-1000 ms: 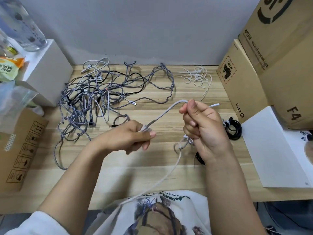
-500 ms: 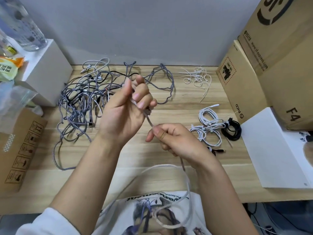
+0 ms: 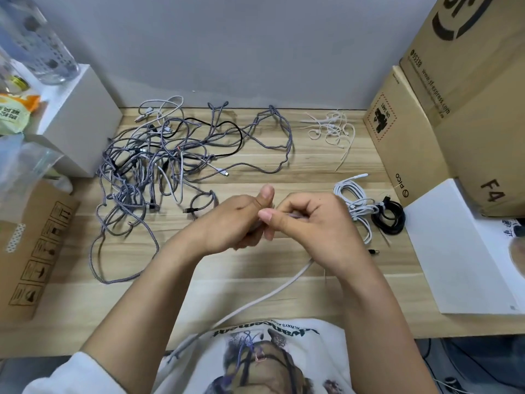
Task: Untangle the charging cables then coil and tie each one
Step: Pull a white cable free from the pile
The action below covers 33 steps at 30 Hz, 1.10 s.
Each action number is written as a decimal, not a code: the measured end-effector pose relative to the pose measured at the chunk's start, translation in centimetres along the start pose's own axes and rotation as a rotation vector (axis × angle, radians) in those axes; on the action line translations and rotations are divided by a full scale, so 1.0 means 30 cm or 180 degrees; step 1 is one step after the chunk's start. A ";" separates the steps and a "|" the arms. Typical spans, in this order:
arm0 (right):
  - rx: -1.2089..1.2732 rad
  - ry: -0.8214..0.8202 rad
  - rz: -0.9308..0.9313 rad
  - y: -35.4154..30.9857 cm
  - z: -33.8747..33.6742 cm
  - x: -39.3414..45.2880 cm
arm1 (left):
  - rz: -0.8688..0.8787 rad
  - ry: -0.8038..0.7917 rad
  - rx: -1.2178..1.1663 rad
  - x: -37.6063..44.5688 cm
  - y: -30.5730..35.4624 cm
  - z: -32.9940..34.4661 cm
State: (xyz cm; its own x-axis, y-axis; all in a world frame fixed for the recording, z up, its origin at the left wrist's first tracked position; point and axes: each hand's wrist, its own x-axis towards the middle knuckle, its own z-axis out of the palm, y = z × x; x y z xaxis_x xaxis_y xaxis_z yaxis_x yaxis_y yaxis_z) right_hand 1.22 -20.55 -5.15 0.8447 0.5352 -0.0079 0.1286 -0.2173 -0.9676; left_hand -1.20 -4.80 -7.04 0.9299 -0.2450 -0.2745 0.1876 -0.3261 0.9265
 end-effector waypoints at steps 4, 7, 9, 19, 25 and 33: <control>0.0224 0.0315 -0.0093 0.007 -0.016 0.010 | -0.0063 -0.1590 -0.1165 -0.035 -0.009 -0.036; 0.0170 0.0271 -0.0113 0.019 -0.020 0.028 | 0.0532 -0.2638 -0.2550 -0.040 0.006 -0.055; 0.0024 0.0197 -0.0063 0.034 -0.020 0.037 | 0.1100 -0.2744 -0.3300 -0.034 0.022 -0.059; -0.0715 -0.1011 0.0478 0.049 0.005 0.012 | 0.1355 0.1247 -0.3578 0.060 0.067 -0.042; -0.1322 -0.0989 0.0300 0.017 -0.002 0.004 | 0.0786 0.1361 -0.0029 0.065 -0.008 0.008; -0.0033 -0.0529 0.0441 0.045 -0.074 -0.009 | 0.0035 -0.0450 0.0028 0.004 -0.005 -0.023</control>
State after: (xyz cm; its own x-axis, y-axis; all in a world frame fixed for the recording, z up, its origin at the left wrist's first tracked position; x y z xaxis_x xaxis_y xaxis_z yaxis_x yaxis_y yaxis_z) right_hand 2.31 -22.80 -5.90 0.7575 0.6267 -0.1829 0.0234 -0.3060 -0.9517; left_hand -0.90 -4.14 -7.02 0.8779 -0.3746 -0.2984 0.1742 -0.3306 0.9276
